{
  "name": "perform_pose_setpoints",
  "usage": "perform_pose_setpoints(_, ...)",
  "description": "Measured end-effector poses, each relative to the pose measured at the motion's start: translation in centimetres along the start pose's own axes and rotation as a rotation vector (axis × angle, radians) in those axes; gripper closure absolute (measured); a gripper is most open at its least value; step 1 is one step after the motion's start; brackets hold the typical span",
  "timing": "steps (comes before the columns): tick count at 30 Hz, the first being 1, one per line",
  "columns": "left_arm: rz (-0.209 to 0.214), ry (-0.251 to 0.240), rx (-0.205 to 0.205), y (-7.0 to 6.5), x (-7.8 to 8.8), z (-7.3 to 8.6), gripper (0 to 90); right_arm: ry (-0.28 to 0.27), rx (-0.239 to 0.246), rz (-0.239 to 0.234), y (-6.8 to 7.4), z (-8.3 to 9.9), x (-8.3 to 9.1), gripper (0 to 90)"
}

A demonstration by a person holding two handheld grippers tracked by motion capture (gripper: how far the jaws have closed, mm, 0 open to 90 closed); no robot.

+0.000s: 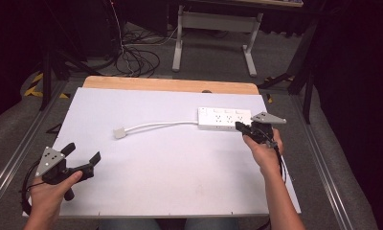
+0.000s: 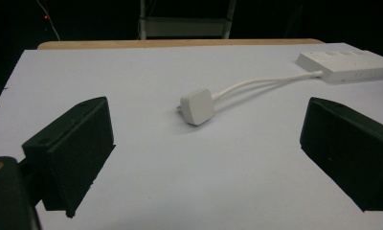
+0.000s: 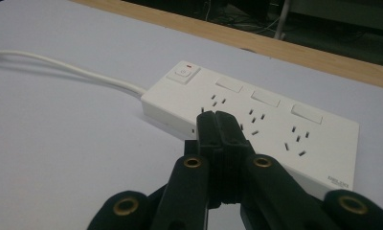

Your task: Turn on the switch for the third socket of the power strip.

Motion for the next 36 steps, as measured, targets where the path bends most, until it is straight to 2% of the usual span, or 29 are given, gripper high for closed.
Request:
perform_pose_setpoints(12, -0.001, 0.007, -0.001, -0.1, 0.0, 0.2, 4.9, 0.016, -0.02, 0.014, -1.4, -0.4, -0.7, 90.0)
perform_pose_setpoints(27, 0.002, 0.007, -0.003, 0.0, 0.1, 0.2, 5.2, 0.058, 0.0, 0.049, -2.9, -1.7, -1.6, 90.0)
perform_pose_setpoints(36, 0.008, 0.012, 0.003, -0.1, 0.2, 0.2, 5.2, 0.081, 0.001, 0.065, -3.4, -1.8, -2.0, 90.0)
Point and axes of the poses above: each handheld gripper's, and its own axes: x roughly backward along the jaws, z roughly out of its underside, y roughly to its left, the point moved 10 cm from there along -x, roughly forward along the jaws, and after that the axes turned 5 degrees about x, right-handed, at the moved point
